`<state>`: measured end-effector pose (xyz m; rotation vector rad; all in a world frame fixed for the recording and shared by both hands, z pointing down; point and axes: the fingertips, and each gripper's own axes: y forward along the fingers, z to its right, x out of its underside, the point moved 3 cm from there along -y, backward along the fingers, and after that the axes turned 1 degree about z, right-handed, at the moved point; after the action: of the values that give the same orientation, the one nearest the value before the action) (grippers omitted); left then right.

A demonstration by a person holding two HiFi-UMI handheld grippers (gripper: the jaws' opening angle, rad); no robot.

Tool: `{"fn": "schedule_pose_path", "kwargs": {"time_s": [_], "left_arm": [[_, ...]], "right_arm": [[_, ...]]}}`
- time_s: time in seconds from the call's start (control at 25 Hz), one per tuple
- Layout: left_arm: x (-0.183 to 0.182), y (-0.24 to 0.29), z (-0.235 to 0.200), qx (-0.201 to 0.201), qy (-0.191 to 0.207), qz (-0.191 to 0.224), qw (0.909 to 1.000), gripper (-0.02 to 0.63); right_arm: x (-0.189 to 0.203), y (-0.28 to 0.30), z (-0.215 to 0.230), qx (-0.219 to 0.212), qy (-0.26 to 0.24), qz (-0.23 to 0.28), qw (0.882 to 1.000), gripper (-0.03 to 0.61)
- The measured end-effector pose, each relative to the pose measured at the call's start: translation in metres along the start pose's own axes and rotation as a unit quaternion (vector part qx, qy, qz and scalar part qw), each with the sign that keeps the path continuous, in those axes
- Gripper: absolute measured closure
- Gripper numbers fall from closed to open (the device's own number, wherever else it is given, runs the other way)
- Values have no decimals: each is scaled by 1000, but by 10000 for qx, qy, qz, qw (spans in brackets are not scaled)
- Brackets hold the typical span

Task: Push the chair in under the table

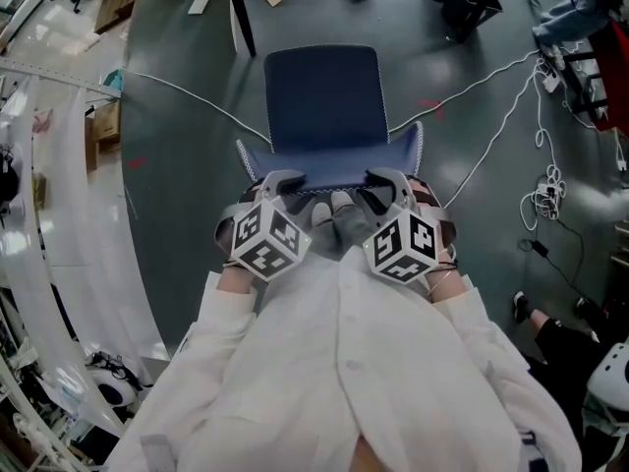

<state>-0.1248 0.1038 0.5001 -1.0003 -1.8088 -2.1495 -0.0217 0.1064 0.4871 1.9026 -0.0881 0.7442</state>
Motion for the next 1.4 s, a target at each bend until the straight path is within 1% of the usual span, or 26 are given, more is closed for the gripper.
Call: {"fn": "schedule_pose_path", "kwargs": {"time_s": [0.4, 0.6, 0.76, 1.08, 1.4], "left_arm": [[3, -2, -6, 119, -14, 51, 9999, 477], [2, -1, -6, 218, -28, 76, 9997, 477], [0, -1, -7, 279, -57, 71, 9996, 476], [-8, -5, -21, 136, 67, 160, 9998, 477], [4, -9, -33, 349, -26, -81, 9994, 471]], "right_arm": [[-5, 3, 2, 173, 160, -11, 9997, 433], [-4, 4, 3, 53, 321, -68, 9994, 430], [-4, 4, 6, 99, 410, -57, 9991, 425], [-13, 4, 20, 247, 399, 39, 9989, 423], [-24, 15, 13, -72, 486, 169, 9987, 423]]}}
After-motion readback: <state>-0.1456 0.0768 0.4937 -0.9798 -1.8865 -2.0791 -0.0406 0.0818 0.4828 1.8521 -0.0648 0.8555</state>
